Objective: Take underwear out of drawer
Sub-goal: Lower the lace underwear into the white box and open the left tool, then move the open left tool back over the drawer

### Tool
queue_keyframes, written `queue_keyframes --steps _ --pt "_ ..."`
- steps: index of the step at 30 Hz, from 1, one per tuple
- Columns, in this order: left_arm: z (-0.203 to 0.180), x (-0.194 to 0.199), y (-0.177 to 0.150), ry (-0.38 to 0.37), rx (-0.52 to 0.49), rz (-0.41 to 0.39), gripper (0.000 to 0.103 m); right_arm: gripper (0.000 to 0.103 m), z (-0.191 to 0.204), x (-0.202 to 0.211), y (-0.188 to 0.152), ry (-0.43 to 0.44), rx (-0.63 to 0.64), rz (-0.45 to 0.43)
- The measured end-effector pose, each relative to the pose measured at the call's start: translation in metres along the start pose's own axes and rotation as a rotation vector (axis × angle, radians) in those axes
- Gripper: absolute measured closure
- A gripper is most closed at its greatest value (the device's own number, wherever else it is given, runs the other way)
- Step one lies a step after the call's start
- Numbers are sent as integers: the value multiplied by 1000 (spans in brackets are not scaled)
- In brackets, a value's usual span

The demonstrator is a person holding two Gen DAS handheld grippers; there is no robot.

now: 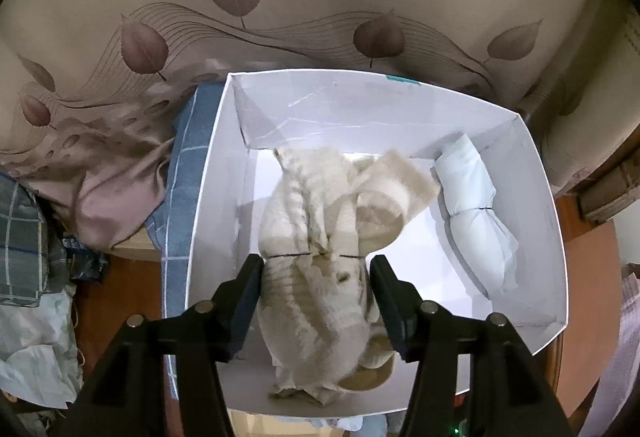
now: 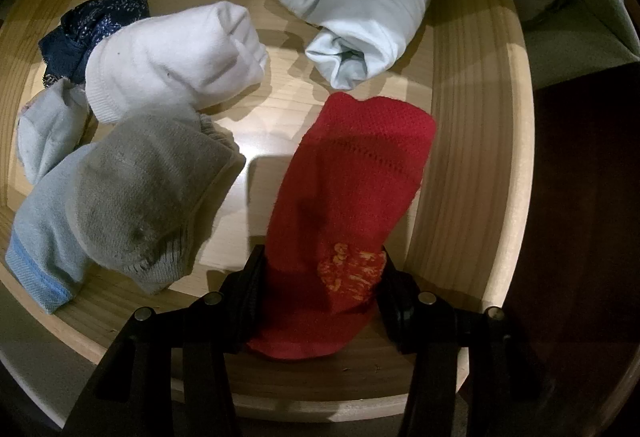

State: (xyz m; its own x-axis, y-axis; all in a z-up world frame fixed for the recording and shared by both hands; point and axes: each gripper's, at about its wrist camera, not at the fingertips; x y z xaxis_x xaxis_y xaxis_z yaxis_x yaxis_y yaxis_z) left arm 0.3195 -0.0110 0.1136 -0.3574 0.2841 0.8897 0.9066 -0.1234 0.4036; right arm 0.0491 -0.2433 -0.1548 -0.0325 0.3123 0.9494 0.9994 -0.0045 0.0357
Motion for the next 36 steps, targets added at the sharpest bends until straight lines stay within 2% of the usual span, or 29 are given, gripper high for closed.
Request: queue_keyframes --steps 2,4,9,18,25,30,36 --pt "-1 4 2 6 10 -13 46 55 0 0 0 0 1 0" --pt "1 9 4 -14 25 -20 40 55 0 0 0 0 1 -1" --pt "-1 26 -1 -35 24 -16 40 55 -1 -1 1 0 2 0" --pt "2 75 -36 -8 -42 -28 40 55 0 -2 3 0 2 0" --pt "23 104 -92 24 23 -99 40 56 -1 -2 3 0 2 1" --pt "34 97 -136 96 39 -128 40 56 0 -2 3 -1 3 2" --pt "37 70 -182 131 71 -171 40 56 0 -2 4 -1 3 3"
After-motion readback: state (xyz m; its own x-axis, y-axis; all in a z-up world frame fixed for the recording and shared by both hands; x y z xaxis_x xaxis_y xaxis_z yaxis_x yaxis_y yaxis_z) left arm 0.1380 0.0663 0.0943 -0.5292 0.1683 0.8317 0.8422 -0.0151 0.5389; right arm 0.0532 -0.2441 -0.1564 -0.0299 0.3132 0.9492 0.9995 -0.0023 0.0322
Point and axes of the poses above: each gripper's, at about its wrist camera, not at the fingertips, and x roughly against the way its jaws point, z to its left, y to its top, and after that the axes turned 9 degrees about -y, right-handed
